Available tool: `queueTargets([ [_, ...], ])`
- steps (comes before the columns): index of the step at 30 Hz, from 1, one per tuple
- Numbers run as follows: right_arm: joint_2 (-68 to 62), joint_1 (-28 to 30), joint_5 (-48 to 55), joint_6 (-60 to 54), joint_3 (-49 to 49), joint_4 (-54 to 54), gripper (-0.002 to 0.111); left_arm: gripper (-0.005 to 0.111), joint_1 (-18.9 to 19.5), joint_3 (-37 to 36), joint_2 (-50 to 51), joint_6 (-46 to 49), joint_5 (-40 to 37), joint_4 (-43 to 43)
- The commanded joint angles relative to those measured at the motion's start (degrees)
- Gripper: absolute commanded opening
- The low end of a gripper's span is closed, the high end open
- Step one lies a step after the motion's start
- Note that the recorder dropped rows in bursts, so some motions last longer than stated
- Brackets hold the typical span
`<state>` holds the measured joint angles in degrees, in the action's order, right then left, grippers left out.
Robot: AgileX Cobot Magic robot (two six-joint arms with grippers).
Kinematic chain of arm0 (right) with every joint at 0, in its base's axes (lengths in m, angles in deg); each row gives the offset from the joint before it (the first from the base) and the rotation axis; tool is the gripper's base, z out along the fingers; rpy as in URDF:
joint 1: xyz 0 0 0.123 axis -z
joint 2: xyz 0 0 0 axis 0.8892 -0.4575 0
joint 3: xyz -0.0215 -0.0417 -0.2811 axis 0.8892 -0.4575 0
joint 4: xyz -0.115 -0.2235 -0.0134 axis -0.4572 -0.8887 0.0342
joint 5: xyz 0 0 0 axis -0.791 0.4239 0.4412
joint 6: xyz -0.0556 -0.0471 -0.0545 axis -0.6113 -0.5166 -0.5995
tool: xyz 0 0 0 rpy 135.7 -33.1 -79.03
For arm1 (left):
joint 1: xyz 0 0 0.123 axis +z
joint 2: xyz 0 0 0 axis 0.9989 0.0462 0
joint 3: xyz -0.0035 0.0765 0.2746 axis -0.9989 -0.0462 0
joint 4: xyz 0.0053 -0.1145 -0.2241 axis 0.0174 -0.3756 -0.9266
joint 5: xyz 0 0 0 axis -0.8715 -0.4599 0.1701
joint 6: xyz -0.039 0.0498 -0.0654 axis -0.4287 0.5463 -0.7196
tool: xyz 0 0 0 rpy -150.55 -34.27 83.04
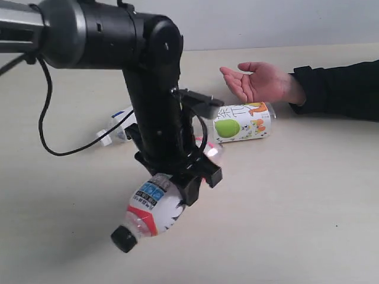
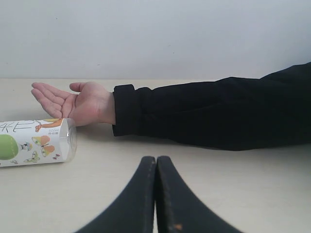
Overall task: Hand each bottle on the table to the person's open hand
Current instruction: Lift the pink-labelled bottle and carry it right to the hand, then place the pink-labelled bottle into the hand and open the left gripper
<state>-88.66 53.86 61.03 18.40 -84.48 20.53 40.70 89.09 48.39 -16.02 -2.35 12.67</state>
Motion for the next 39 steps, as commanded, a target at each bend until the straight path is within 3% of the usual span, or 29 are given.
queueTargets([
  [1,0.35,0.25,-0.62,-0.28,-0.25,-0.26,0.000,0.000,-0.29,0.42,-5.14,2.19,10.43,-12.07],
  [5,0.35,0.25,-0.62,-0.28,-0.25,-0.26,0.000,0.000,-0.95,0.91,-7.82,1.50,26.49,-18.53],
  [8,0.35,0.25,-0.62,-0.28,-0.25,-0.26,0.000,0.000,-1.38,4.33,-7.08,-4.44,31.80,-17.61],
  [14,0.35,0.25,-0.62,-0.28,-0.25,-0.26,0.000,0.000,-1.55,18.57,0.03,-7.02,27.53,-16.56],
  [20,0.35,0.25,-0.62,-0.28,-0.25,-0.26,0.000,0.000,-1.29,33.77,8.54,-23.05,24.85,-3.12],
  [25,0.35,0.25,-0.62,-0.28,-0.25,-0.26,0.000,0.000,-0.62,41.45,14.91,-27.50,25.66,-1.98],
  [30,0.35,0.25,-0.62,-0.28,-0.25,-0.26,0.000,0.000,1.05,45.46,20.28,-27.50,27.02,-5.67],
  [39,0.35,0.25,-0.62,-0.28,-0.25,-0.26,0.000,0.000,5.61,45.81,24.61,-31.65,32.48,-10.39],
])
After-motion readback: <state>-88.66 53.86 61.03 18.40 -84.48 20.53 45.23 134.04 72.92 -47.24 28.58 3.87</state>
